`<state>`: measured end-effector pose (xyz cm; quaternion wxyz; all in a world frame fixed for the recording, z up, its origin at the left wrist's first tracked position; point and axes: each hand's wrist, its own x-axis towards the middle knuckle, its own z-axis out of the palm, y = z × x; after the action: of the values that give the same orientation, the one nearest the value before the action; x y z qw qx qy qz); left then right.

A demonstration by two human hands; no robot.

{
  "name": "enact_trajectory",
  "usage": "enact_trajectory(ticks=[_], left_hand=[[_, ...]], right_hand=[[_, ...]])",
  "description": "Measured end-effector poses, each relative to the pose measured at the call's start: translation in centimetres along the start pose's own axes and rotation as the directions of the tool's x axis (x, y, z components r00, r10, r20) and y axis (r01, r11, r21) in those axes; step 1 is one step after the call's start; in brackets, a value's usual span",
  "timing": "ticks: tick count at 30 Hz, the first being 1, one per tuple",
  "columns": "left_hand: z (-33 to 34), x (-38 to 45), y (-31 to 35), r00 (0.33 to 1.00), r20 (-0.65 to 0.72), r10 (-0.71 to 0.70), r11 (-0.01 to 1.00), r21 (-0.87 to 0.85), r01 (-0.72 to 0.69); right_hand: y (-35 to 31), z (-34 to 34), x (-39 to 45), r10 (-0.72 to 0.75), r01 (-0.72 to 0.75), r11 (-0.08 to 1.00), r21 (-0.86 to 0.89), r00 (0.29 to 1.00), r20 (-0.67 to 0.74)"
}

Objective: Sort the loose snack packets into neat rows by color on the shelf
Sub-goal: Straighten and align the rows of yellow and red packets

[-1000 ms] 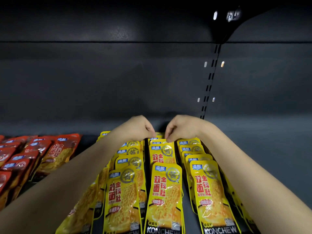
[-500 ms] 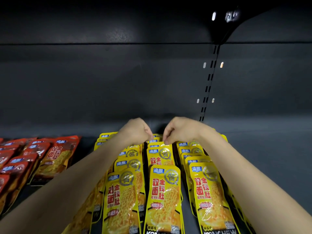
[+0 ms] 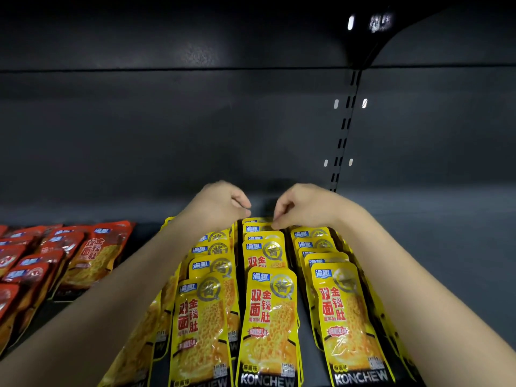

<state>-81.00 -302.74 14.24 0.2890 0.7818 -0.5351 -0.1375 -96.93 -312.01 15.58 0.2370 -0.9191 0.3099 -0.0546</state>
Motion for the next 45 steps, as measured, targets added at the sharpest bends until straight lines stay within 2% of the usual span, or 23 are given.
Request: enact_trajectory(ticks=[3,13,23,27,30,35,38,45], left_hand=[[-0.9,-0.8,0.1,0.999,-0.007,0.038,0.999,0.005,-0.038],[1.0,-1.1,-0.3,0.984,0.179,-0.019,0.999,0.034,0.013],[1.3,-1.1,-0.3,0.99,0.136,-0.032,0.999,0.028,0.028],[0.4,-2.1,0.4,0.998,0.055,0.03,0.997,0.067,-0.034],[-0.3,-3.7,1.1,0.986,0.08,0.146,0.983,0.098,-0.154],[0.6,-5.9,1.3,0.937,0.281,0.206,0.947,0.184,-0.263],[1.0,-6.5,1.4,0.918,0.358,0.169,0.953,0.178,-0.245],[0.3,-7.3,1.2,0.935,0.32,0.15,0.981,0.07,-0.181]], right_hand=[[-0.3,0.1,-0.4,-0.026,0.027,0.999,-0.027,0.998,0.057],[-0.7,0.6,-0.6,-0.008,0.016,0.997,-0.078,0.994,0.11],[-0.4,0.7,-0.5,0.015,-0.005,0.997,-0.079,0.992,0.129],[-0.5,-0.1,-1.2,-0.016,0.02,0.999,-0.049,0.996,0.088],[-1.0,-0.5,-1.9,-0.058,0.07,0.996,-0.061,0.983,0.174],[-1.8,0.2,-2.0,-0.061,0.129,0.98,-0.153,0.92,0.386],[-1.7,0.4,-2.0,-0.038,0.127,0.977,-0.169,0.892,0.451],[-1.9,0.9,-1.9,-0.027,0.128,0.975,-0.181,0.88,0.475]])
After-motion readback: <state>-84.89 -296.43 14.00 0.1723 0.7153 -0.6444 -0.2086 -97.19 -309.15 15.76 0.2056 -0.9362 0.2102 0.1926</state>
